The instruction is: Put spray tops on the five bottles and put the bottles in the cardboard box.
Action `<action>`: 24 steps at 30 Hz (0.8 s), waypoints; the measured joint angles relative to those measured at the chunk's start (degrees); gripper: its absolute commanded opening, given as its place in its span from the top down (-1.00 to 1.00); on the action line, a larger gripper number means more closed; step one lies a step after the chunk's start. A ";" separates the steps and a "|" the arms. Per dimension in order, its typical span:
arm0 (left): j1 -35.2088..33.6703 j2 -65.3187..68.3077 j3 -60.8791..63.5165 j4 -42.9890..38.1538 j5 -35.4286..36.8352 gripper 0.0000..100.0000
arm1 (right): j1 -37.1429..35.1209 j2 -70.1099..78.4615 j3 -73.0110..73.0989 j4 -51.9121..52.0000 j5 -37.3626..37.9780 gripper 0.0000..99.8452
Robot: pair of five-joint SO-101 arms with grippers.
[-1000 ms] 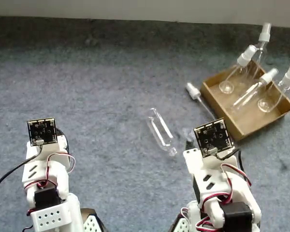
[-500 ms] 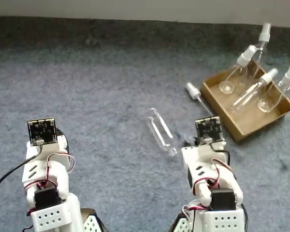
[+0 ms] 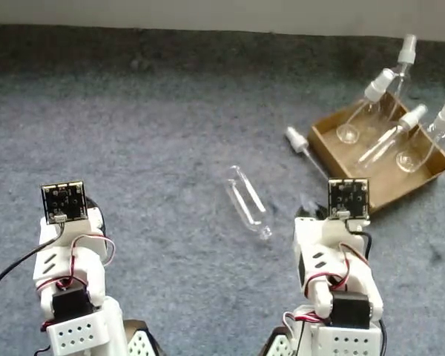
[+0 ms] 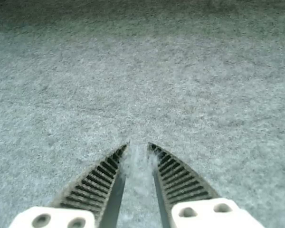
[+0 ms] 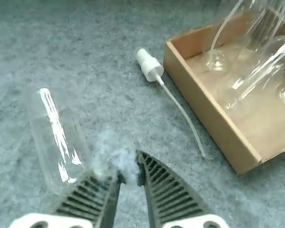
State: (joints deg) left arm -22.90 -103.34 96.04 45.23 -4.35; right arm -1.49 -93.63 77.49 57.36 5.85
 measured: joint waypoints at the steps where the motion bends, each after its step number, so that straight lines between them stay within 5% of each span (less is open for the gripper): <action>1: 0.00 0.00 0.00 0.00 0.00 0.96 | 0.00 0.00 -1.14 0.00 0.00 0.98; 24: 0.00 0.00 0.00 0.00 0.00 0.96 | 0.26 -10.55 -17.76 11.25 0.35 0.98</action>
State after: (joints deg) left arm -22.90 -103.34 96.04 45.23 -4.35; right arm -1.23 -104.18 59.74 68.62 6.20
